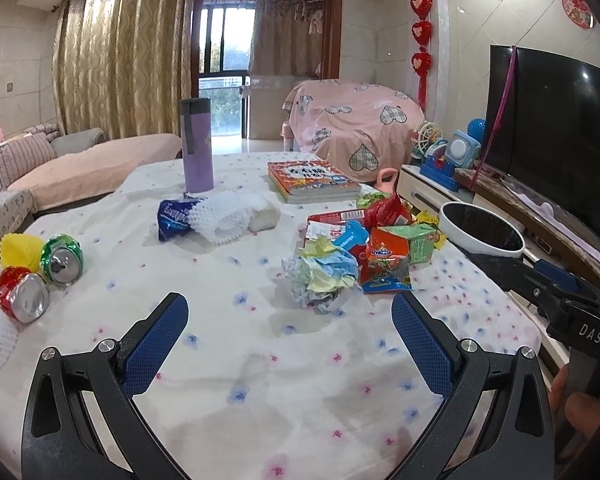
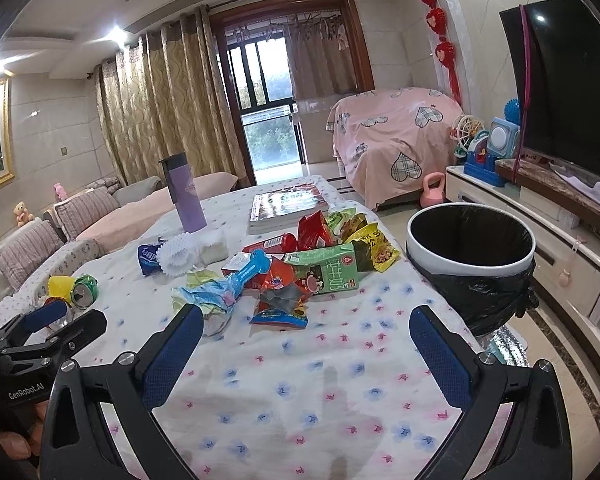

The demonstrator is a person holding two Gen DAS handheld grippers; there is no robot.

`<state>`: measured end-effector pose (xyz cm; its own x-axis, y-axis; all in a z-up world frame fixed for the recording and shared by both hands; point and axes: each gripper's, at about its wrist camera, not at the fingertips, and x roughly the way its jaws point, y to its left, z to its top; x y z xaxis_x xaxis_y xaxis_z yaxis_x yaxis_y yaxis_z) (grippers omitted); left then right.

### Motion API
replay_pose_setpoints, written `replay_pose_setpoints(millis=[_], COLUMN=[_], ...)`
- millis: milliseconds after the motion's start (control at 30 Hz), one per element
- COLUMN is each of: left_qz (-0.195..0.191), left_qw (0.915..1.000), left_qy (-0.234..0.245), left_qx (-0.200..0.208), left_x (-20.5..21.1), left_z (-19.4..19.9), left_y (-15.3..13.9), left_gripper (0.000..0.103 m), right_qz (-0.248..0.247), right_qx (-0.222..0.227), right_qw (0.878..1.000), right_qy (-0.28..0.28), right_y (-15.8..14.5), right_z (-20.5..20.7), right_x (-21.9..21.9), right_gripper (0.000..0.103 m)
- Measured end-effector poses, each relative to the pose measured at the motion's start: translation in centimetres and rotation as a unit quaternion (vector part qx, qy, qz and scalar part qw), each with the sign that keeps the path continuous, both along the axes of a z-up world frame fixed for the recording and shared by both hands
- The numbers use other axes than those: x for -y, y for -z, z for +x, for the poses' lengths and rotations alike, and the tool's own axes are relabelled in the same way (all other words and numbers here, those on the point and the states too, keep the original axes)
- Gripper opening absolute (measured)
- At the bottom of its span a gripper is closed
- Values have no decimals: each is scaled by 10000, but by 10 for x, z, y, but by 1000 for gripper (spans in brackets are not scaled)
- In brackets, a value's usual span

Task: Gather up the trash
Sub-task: 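Grasp the crumpled wrapper with the left tool while the right tool grasps a snack bag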

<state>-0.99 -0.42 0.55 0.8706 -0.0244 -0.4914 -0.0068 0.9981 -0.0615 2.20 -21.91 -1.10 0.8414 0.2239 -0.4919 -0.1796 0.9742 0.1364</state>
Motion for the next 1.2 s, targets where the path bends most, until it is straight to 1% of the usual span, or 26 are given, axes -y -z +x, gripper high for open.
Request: replay_pose_setpoints(millis=[267, 400, 533, 600, 667, 733, 833, 867, 967, 1000, 1033, 1067, 1100, 1133, 1167, 1200], left_qz=[-160, -285, -379, -432, -475, -481, -510, -517, -637, -684, -730, -740, -709, -694, -695, -703], left_qw=[9989, 9973, 9952, 9941, 9929, 9918, 9894, 9886, 9853, 9843, 9833, 9832, 9838, 9840, 9841, 9844], left_qy=[52, 139, 204, 240, 282, 316, 393, 414, 536, 582, 640, 689, 711, 732, 766, 788], left_qx=[-439, -666, -874, -961, -1053, -1142, -1304, -1349, -1494, -1521, -1540, -1521, -1482, -1465, -1442, -1409], left_x=[-3, -3, 0, 0, 1, 3, 4, 4, 6, 6, 6, 8, 9, 10, 11, 12], left_z=[31, 51, 74, 84, 92, 102, 114, 117, 125, 128, 129, 130, 129, 129, 127, 124], left_y=[12, 17, 21, 24, 26, 30, 37, 40, 47, 48, 49, 48, 47, 46, 44, 42], left_gripper=[103, 103, 98, 95, 93, 90, 76, 74, 59, 51, 44, 42, 36, 31, 29, 24], right_qz=[201, 281, 431, 490, 529, 487, 398, 389, 333, 346, 356, 351, 379, 436, 455, 426], right_qx=[-397, -665, -1012, -1210, -1357, -1449, -1630, -1699, -1911, -1979, -2037, -2087, -2133, -2152, -2160, -2113], right_qw=[9990, 9972, 9934, 9908, 9884, 9871, 9846, 9834, 9794, 9778, 9763, 9751, 9736, 9725, 9719, 9729], right_qy=[-91, -176, -332, -368, -438, -478, -492, -515, -562, -603, -638, -668, -717, -778, -818, -839], right_y=[12, 21, 33, 39, 44, 48, 56, 59, 68, 72, 76, 79, 81, 82, 82, 81], right_z=[26, 44, 68, 81, 93, 103, 118, 122, 136, 140, 144, 147, 149, 150, 149, 147], right_x=[4, 3, -1, -2, -4, -7, -12, -13, -15, -16, -17, -19, -20, -20, -21, -23], right_gripper=[103, 100, 87, 73, 66, 62, 53, 49, 45, 43, 41, 35, 22, 12, 9, 9])
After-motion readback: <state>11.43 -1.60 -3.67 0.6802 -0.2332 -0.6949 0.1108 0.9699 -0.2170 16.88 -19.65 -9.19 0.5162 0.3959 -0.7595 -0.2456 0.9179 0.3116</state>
